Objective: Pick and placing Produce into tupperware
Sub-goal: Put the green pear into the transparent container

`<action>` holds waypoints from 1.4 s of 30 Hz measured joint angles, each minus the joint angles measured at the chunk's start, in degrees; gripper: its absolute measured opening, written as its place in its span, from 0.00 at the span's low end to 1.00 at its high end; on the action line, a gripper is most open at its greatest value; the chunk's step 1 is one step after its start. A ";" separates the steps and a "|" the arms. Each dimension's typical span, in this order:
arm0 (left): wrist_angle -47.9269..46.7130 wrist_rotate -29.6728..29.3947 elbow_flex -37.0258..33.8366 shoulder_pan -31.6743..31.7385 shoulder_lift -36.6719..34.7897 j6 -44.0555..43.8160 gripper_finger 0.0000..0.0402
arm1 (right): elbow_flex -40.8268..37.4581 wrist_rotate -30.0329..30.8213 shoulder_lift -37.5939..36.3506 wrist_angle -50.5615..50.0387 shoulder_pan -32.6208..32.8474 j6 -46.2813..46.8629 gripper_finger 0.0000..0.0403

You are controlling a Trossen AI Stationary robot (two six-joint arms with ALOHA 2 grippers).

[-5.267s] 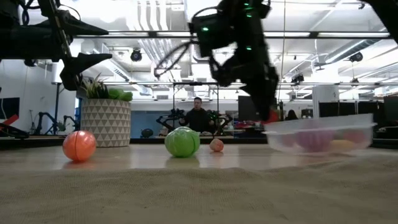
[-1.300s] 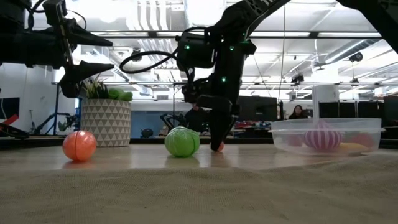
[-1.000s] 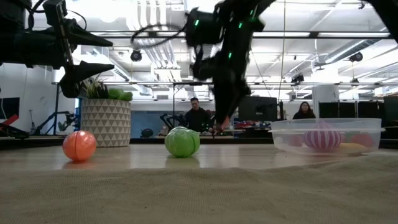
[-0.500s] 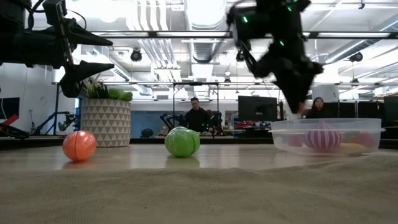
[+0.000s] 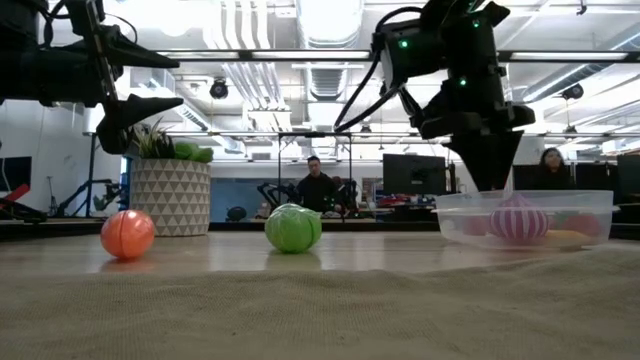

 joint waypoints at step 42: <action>-0.07 1.75 0.01 -0.01 -7.99 3.50 0.54 | 34.26 -2.05 26.49 20.15 2.97 -24.10 0.77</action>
